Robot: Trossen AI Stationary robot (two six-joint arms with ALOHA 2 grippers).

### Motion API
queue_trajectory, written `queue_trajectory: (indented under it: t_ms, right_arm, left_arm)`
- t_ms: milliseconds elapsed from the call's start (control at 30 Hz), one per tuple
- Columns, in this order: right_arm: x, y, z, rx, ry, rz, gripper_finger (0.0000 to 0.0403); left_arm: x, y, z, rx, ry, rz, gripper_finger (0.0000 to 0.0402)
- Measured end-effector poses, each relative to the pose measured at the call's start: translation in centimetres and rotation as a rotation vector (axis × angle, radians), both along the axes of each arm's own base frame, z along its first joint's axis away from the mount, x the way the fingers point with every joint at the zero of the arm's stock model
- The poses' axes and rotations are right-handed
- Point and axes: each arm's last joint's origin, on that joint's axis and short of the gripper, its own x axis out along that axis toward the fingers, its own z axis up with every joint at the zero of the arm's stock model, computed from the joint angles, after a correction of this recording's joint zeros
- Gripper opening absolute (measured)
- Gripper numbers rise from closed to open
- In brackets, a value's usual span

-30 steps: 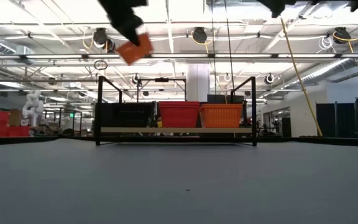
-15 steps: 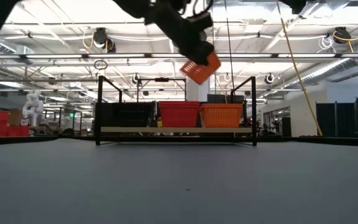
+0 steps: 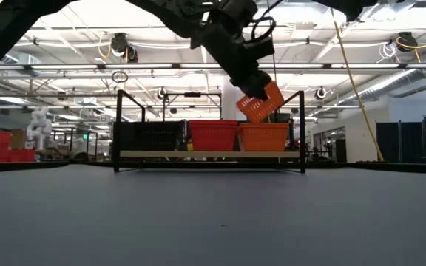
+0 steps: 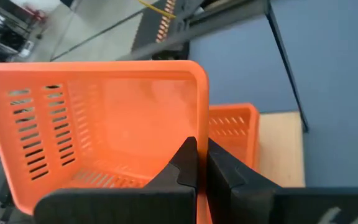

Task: Stack baskets on shelf by color
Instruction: Stack the orange bin on the orange bin on the shelf

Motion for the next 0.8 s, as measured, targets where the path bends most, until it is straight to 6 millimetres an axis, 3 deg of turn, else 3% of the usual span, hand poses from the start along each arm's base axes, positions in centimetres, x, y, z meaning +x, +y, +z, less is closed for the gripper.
queue_trajectory:
  t_ms: [567, 800]
  right_arm:
    - [0.0, 0.01, -0.04, 0.021, 0.0, 0.004, 0.0164]
    - [0.0, 0.01, -0.06, 0.02, 0.001, 0.004, 0.0164]
  left_arm:
    - [-0.35, -0.09, -0.53, -0.029, 0.058, 0.003, 0.0026]
    - [-0.57, -0.02, -0.8, -0.061, 0.074, 0.026, 0.0073]
